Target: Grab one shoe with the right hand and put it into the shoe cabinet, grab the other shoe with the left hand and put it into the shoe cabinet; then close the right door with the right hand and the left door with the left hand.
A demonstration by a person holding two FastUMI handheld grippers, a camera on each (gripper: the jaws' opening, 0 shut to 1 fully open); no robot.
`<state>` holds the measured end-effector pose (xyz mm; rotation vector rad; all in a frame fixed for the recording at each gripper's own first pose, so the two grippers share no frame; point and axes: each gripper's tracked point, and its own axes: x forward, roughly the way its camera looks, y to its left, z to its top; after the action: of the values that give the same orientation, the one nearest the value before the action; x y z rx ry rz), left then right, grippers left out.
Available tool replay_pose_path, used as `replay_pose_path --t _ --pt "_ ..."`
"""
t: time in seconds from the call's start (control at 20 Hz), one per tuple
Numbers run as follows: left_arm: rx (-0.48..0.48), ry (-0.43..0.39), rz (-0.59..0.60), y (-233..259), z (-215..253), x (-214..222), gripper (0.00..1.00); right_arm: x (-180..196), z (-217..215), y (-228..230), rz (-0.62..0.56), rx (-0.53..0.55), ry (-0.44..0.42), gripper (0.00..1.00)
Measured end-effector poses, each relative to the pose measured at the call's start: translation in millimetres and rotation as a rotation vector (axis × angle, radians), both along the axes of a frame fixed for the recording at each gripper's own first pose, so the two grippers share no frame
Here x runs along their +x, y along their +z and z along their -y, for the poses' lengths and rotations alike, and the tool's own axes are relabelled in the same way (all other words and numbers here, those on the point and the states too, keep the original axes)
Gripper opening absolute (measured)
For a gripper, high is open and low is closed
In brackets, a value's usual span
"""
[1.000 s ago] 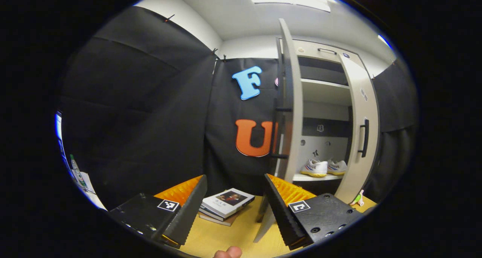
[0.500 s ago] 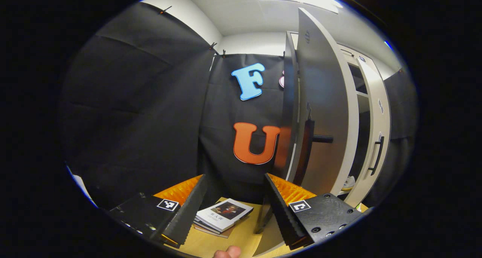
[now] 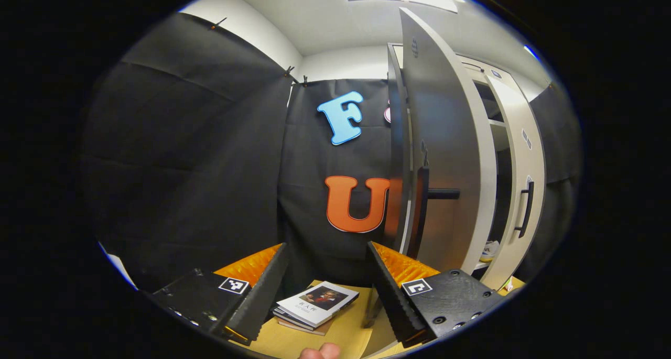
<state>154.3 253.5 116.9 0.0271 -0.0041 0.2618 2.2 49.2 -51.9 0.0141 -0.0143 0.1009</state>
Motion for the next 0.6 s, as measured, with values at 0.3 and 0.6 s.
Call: replay_pose_path --t 0.3,0.6 --pt "-0.034 -0.074 -0.019 -3 34 1 0.9 4 1 3 0.006 -0.005 0.008 0.97" --pt "-0.077 -0.176 -0.014 -8 98 13 0.9 7 19 6 0.012 -0.01 -0.019 0.98"
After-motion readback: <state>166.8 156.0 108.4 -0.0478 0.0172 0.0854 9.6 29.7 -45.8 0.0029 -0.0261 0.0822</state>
